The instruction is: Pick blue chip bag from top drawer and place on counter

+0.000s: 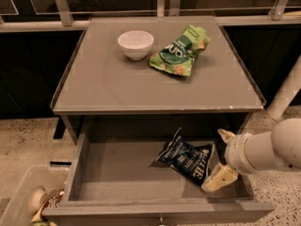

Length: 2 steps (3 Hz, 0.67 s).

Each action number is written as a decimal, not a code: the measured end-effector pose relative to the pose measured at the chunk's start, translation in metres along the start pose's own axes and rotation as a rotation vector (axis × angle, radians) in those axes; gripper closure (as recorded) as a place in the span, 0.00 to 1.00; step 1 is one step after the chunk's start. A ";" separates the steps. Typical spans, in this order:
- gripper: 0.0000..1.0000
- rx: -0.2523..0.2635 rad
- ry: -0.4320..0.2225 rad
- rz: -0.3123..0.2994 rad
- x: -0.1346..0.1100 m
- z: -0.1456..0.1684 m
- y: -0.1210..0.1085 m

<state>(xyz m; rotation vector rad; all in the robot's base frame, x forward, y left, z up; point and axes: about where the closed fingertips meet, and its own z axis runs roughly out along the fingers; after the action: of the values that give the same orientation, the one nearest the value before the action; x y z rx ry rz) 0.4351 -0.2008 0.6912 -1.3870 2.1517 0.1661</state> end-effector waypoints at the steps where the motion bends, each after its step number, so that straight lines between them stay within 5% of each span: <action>1: 0.00 -0.034 -0.123 0.033 -0.013 0.023 -0.032; 2: 0.00 -0.053 -0.138 0.059 -0.020 0.049 -0.045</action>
Offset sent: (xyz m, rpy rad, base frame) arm 0.0905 0.0274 -0.0489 0.1885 0.0455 -0.0249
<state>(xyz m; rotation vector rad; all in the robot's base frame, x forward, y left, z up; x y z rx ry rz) 0.4993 -0.1861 0.6691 -1.3019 2.0886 0.3337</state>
